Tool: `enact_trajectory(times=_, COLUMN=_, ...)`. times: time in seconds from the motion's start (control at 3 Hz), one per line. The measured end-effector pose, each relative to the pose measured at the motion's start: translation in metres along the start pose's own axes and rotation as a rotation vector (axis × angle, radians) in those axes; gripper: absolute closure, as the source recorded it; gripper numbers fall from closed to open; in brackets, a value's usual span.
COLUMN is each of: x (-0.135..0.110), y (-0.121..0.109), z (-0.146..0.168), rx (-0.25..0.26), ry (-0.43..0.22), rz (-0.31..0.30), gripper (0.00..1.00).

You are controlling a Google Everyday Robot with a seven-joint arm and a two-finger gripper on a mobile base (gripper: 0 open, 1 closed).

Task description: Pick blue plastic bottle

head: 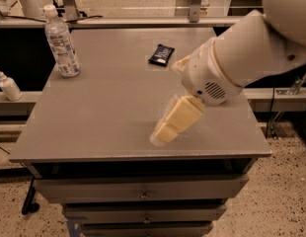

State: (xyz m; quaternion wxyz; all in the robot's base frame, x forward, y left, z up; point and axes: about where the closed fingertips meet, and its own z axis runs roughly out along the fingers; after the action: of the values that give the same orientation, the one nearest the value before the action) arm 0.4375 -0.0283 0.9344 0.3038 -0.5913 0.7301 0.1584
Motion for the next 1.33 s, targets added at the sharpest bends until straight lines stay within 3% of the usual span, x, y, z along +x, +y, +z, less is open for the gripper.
enact_trajectory(times=0.33, x=-0.028, y=-0.008, z=0.048, rx=-0.012, ry=-0.124, rz=0.039, gripper=0.0)
enact_trajectory(times=0.67, x=-0.038, y=-0.022, z=0.048, rx=0.043, ry=-0.162, rz=0.045, gripper=0.0)
enact_trajectory(times=1.0, x=-0.038, y=-0.021, z=0.048, rx=0.042, ry=-0.161, rz=0.044, gripper=0.0)
enact_trajectory(times=1.33, x=-0.042, y=-0.029, z=0.06, rx=0.069, ry=-0.206, rz=0.048, gripper=0.0)
